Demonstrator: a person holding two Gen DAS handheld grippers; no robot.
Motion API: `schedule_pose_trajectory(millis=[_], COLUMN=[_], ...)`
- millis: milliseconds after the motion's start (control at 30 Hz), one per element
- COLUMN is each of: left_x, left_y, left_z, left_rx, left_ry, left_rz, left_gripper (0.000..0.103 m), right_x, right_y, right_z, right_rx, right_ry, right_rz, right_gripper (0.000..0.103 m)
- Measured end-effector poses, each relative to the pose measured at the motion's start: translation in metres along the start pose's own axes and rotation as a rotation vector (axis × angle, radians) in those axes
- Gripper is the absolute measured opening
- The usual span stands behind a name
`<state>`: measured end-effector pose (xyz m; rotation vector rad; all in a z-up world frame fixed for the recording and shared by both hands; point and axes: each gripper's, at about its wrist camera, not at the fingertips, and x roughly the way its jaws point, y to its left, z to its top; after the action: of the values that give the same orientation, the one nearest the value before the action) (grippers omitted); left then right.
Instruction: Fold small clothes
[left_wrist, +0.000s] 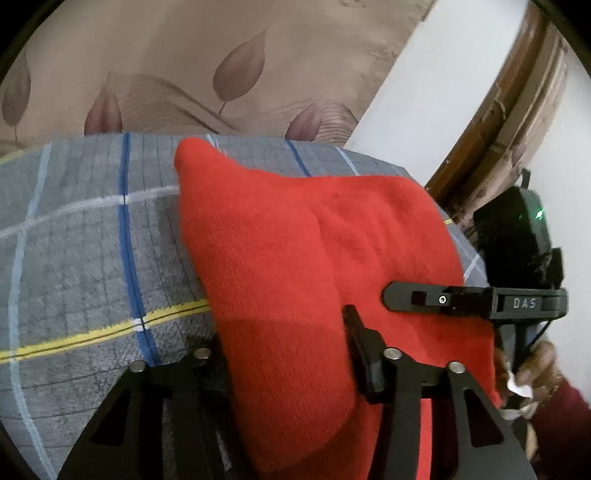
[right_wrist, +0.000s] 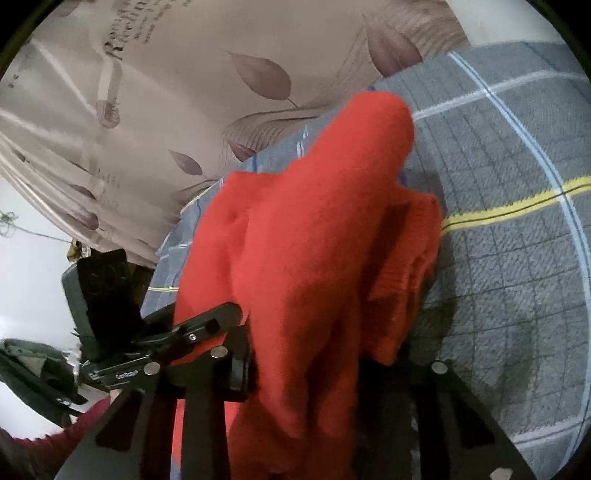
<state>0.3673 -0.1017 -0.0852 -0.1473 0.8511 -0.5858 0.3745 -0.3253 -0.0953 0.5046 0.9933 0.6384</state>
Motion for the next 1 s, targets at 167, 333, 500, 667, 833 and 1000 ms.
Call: schedule_pose_trajectory(millis=[167,333,500,667,833,1000], left_x=[-0.007,-0.026,-0.054,-0.083,-0.122,-0.16], left_y=[-0.015,-0.021,-0.028,-0.029,-0.027,-0.025], left_z=[-0.002,-0.006,-0.015,-0.027,-0.042,-0.061], left_rx=[0.045,0.053,0.06,0.057,0.061,0.054], left_ry=[-0.02,-0.042,-0.059,-0.063,-0.064,-0.07], left_rz=[0.075,0.093,0.113,0.134,0.16,0.173], left_gripper=[0.04,0.039,0.038,0.038,0.038,0.038], right_x=[-0.007,-0.017,-0.024,-0.024,-0.019,-0.017], right_y=[0.008,0.02,0.044,0.069,0.098,0.124], right_z=[-0.007,-0.016,-0.025,-0.041,-0.061,-0.087], right_rx=[0.02,0.045,0.044,0.067,0.086,0.097], right_ry=[-0.029,-0.052,-0.069,-0.07,-0.059,-0.041], right_rz=[0.007,0.031,0.054,0.098,0.15,0.199], right_gripper=[0.03,0.029,0.029,0.029,0.029,0.029])
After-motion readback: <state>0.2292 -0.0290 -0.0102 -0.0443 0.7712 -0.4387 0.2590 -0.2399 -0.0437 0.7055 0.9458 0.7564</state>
